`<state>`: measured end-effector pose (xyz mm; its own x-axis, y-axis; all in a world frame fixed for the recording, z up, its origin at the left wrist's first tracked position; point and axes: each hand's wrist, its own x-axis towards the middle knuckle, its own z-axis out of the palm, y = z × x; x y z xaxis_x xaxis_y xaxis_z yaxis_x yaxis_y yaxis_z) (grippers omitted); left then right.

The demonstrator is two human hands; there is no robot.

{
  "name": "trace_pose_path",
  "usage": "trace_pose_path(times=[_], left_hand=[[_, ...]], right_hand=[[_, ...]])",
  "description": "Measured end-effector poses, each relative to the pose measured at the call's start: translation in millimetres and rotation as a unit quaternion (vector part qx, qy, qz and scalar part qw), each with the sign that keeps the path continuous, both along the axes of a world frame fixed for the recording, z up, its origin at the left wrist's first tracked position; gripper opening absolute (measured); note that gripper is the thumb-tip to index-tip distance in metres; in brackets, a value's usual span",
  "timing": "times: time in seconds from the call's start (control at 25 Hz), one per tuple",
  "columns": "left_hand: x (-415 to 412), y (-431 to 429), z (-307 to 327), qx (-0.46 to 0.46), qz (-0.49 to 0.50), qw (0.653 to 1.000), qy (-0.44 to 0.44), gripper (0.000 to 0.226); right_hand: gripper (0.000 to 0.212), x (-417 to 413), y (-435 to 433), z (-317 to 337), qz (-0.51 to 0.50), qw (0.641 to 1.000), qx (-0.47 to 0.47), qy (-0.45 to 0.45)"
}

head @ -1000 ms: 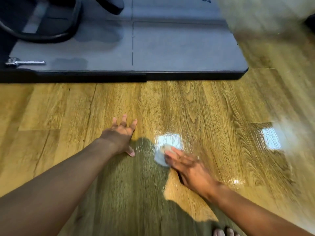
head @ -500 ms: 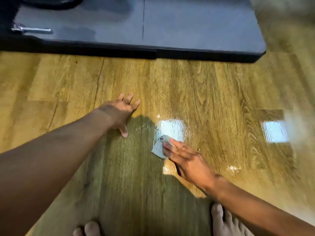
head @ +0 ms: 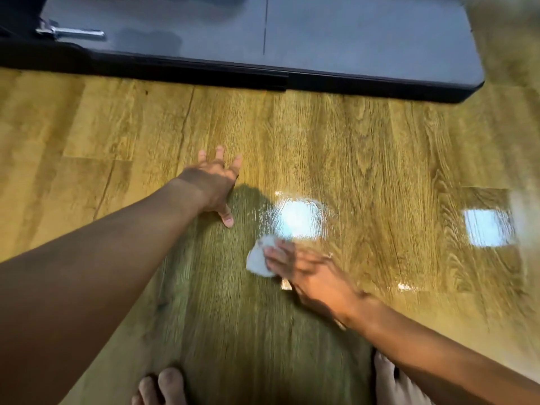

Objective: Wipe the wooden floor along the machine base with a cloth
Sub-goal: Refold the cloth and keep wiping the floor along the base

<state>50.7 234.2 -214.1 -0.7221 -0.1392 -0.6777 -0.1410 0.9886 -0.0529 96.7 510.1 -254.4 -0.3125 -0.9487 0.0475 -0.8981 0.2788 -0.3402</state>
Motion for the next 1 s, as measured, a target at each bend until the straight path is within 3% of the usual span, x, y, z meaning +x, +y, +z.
trace_pose_path(times=[0.08, 0.24, 0.32, 0.52, 0.6, 0.76, 0.8, 0.92, 1.0], left_hand=[[-3.5, 1.0, -2.2, -0.007, -0.005, 1.000, -0.004, 0.147], [-5.6, -0.4, -5.2, -0.014, -0.028, 0.999, -0.007, 0.149], [-4.0, -3.2, -4.9, -0.009, -0.034, 0.999, -0.006, 0.145], [-1.7, -0.2, -4.3, -0.007, -0.058, 0.998, 0.016, 0.116], [0.0, 0.5, -4.5, -0.002, -0.057, 0.998, 0.026, 0.119], [2.6, -2.1, -3.3, 0.007, -0.047, 0.998, 0.044, 0.129], [3.2, -1.8, -3.6, 0.009, -0.045, 0.998, 0.048, 0.129], [3.3, 0.5, -7.6, 0.003, -0.059, 0.997, 0.059, 0.131], [3.6, -1.0, -9.0, 0.000, -0.063, 0.996, 0.063, 0.132]], right_hand=[[0.063, -19.3, -1.6, 2.1, 0.081, 0.997, 0.000, 0.002], [0.046, -89.3, -48.7, 4.9, -0.124, 0.992, -0.003, -0.018], [0.040, -83.2, -56.2, -0.6, -0.178, 0.984, 0.003, -0.029], [0.042, -55.4, -35.9, -1.4, -0.005, 0.998, -0.043, -0.048], [0.039, -98.6, -54.0, 6.8, -0.061, 0.995, -0.030, -0.070], [0.050, -154.7, -85.1, -2.2, -0.267, 0.963, 0.008, -0.041], [0.050, -145.9, -84.9, -3.6, -0.256, 0.966, 0.015, -0.032], [0.051, -116.6, -64.2, -3.2, -0.082, 0.996, 0.022, 0.006], [0.048, -146.9, -66.7, 0.4, -0.042, 0.999, 0.014, 0.007]])
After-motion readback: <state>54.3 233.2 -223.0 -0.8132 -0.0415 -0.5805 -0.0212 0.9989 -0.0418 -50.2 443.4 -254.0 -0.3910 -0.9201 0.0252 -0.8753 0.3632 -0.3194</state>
